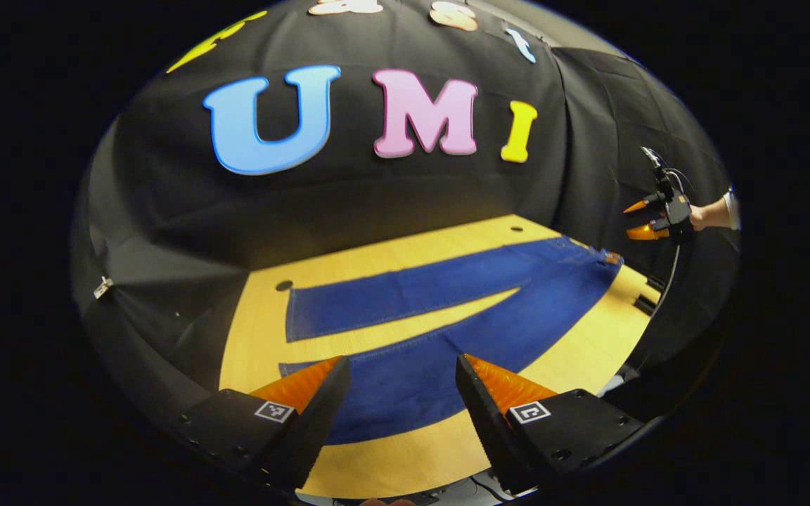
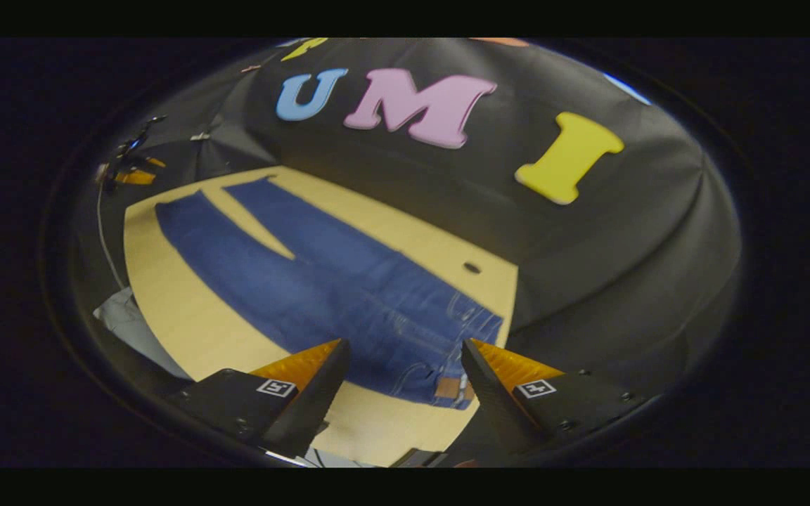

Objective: Grasp the waist and the cuffs of the jeans and fold them to make the two legs overlap; first hold the waist and fold one-third of the jeans toward the cuffs, then hold the cuffs and fold the remaining one-third in the same direction to finish folding.

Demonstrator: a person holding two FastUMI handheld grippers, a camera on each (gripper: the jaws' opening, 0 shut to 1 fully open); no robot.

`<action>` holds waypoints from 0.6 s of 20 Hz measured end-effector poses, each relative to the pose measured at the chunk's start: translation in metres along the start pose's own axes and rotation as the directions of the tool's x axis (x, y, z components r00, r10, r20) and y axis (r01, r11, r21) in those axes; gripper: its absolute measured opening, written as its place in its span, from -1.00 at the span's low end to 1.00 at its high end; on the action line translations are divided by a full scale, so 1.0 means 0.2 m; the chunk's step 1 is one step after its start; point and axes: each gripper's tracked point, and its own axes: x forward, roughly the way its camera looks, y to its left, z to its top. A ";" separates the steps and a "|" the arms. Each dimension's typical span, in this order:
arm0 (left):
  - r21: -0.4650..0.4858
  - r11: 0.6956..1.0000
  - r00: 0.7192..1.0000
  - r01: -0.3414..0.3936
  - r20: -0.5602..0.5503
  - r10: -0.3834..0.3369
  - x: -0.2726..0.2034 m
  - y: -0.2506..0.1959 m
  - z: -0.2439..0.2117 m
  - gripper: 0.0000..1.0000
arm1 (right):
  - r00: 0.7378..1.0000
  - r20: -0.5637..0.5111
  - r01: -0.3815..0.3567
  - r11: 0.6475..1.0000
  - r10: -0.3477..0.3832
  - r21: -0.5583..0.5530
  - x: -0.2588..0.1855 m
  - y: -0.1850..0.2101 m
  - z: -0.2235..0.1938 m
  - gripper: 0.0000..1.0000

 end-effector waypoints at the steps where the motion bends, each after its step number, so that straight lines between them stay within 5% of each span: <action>1: 0.024 1.000 0.999 0.018 -0.046 -0.017 0.06 0.01 -0.05 0.91 | 0.998 -0.049 -0.037 0.999 0.035 -0.036 0.06 0.01 -0.08 0.94; 4: 0.090 0.992 0.976 0.089 -0.207 -0.069 0.21 0.02 -0.24 0.92 | 0.969 -0.185 -0.181 0.980 0.163 -0.085 0.21 0.08 -0.28 0.94; 7: 0.137 0.975 0.932 0.176 -0.343 -0.120 0.32 0.03 -0.37 0.92 | 0.908 -0.322 -0.312 0.945 0.268 -0.095 0.30 0.13 -0.42 0.95; 12: 0.147 0.929 0.782 0.340 -0.593 -0.192 0.37 0.08 -0.61 0.96 | 0.818 -0.431 -0.438 0.898 0.382 -0.036 0.41 0.18 -0.50 0.95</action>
